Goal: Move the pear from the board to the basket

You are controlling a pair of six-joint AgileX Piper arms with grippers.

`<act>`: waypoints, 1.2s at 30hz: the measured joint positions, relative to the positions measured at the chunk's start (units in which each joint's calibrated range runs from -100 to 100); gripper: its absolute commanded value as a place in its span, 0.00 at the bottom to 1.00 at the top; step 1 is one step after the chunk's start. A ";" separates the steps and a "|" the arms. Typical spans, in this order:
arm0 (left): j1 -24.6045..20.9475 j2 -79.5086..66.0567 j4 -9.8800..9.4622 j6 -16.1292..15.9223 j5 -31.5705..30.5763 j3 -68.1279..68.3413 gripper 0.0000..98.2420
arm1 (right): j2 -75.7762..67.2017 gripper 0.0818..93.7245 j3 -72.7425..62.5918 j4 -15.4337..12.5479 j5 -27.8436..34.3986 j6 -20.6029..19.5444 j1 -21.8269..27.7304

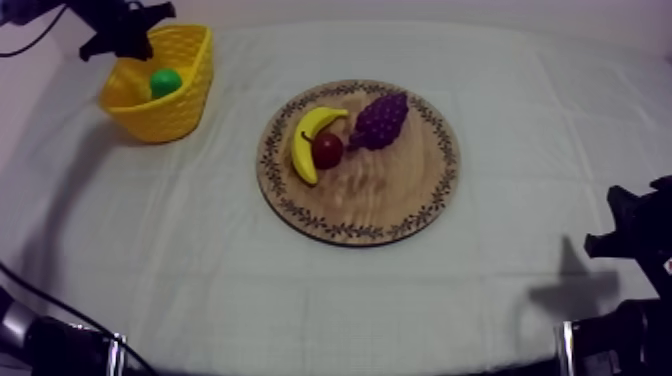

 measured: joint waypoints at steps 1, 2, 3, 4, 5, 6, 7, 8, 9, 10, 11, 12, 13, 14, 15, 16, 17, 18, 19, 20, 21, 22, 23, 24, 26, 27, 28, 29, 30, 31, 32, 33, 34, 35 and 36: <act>0.24 -3.49 0.00 -0.07 -2.61 3.91 0.00 | 0.00 0.00 0.00 0.00 0.00 0.00 0.00; 0.35 -7.04 0.16 -0.31 -5.23 7.91 0.00 | 0.00 0.00 0.00 0.00 0.00 0.00 0.00; 0.35 -10.66 0.28 -0.67 -8.14 11.99 0.00 | 0.00 0.00 0.00 0.00 0.00 0.00 0.00; 0.28 -13.74 0.43 -1.04 -11.15 15.29 0.00 | 0.00 0.00 0.00 0.00 0.00 0.00 0.00; 0.15 -17.60 0.73 -1.62 -14.32 19.54 0.00 | 0.00 0.00 0.00 0.00 0.00 0.00 0.00; 0.15 -21.51 0.74 -2.31 -17.40 23.86 0.00 | 0.00 0.00 0.00 0.00 0.00 0.00 0.00; 0.24 -25.40 0.74 -3.11 -19.97 28.18 0.00 | 0.00 0.00 0.00 0.00 0.00 0.03 0.00; 0.45 -29.11 0.74 -4.01 -23.25 32.46 0.00 | 0.00 0.00 0.00 0.00 0.00 0.04 0.00; 0.70 -32.91 0.48 -4.89 -26.22 36.77 0.00 | 0.00 0.00 0.00 0.00 0.00 0.04 0.00; 0.79 -36.71 -0.13 -5.47 -28.45 40.96 0.00 | 0.00 0.00 0.00 0.00 0.00 0.04 0.00; 0.79 -39.73 -0.75 -6.08 -31.03 44.22 0.00 | 0.00 0.00 0.00 0.00 0.00 0.04 0.00; 0.53 -43.56 -1.34 -6.48 -33.33 48.20 0.00 | 0.00 0.00 0.00 0.00 0.00 0.04 0.00; 0.13 -47.37 -1.80 -6.69 -35.08 52.10 0.00 | 0.00 0.00 0.00 0.00 0.00 0.04 0.00; -0.29 -50.40 -2.06 -6.76 -36.64 55.09 0.00 | 0.00 0.00 0.00 0.00 0.00 0.04 0.00; -0.63 -54.26 -2.35 -6.64 -38.08 58.80 0.00 | 0.00 0.00 0.00 0.00 0.00 0.04 0.00; -0.83 -58.14 -2.84 -6.33 -39.17 62.44 0.00 | 0.00 0.00 0.00 0.00 0.00 0.04 0.00; -0.90 -61.24 -3.35 -5.80 -39.89 65.98 0.00 | 0.00 0.00 0.00 0.00 0.00 0.04 0.00; -1.01 -65.16 -3.89 -5.26 -40.73 69.49 0.00 | 0.00 0.00 0.00 0.00 0.00 0.04 0.00; -1.24 -69.92 -4.21 -4.79 -41.29 72.90 0.00 | 0.00 0.00 0.00 0.00 0.00 0.04 0.00; -1.51 -73.13 -4.34 -4.49 -41.39 75.55 0.00 | 0.00 0.00 0.00 0.00 0.00 0.04 0.00; -1.93 -77.14 -4.34 -4.28 -41.67 78.78 0.00 | 0.00 0.00 0.00 0.00 0.00 0.04 0.00; -2.37 -81.02 -4.01 -4.24 -41.68 81.92 0.00 | 0.00 0.00 0.00 0.00 0.00 0.04 0.00; -2.79 -84.07 -3.63 -4.31 -41.13 84.31 0.00 | 0.00 0.00 0.00 0.00 0.00 0.04 0.00; -3.18 -87.84 -3.14 -4.59 -40.53 87.09 0.00 | 0.00 0.00 0.00 0.00 0.00 0.04 0.00; -4.02 -95.03 -1.78 -5.64 -38.50 91.81 0.00 | 0.00 0.00 0.00 0.00 0.00 0.04 0.00; -4.32 -97.71 -1.14 -6.40 -37.23 93.69 0.00 | 0.00 0.00 0.00 0.00 0.00 0.04 0.00; -4.64 -100.87 -0.64 -7.17 -36.17 95.23 0.00 | 0.00 0.00 0.00 0.00 0.00 0.04 0.00; -4.80 -103.79 -0.24 -7.90 -35.22 96.42 0.00 | 0.00 0.00 0.00 0.00 0.00 0.04 0.00; -4.79 -106.44 -0.15 -8.57 -34.56 97.08 0.00 | 0.00 0.00 0.00 0.00 0.00 0.04 0.00; -4.79 -108.80 0.18 -9.19 -33.67 97.50 0.00 | 0.00 0.00 0.00 0.00 0.00 0.04 0.00; -4.79 -110.85 0.19 -9.70 -32.73 97.61 0.00 | 0.00 0.00 0.00 0.00 0.00 0.04 0.00; -4.81 -112.26 0.33 -10.06 -31.86 97.39 0.00 | 0.00 0.00 0.00 0.00 0.00 0.04 0.00; -4.76 -113.71 0.67 -10.59 -31.17 97.14 0.00 | 0.00 0.00 0.00 0.00 0.00 0.04 0.00; -4.62 -114.85 0.87 -11.11 -30.47 97.01 0.00 | 0.00 0.00 0.00 0.00 0.00 0.04 0.00; -4.47 -115.59 0.93 -11.43 -29.76 97.01 0.00 | 0.00 0.00 0.00 0.00 0.00 0.04 0.00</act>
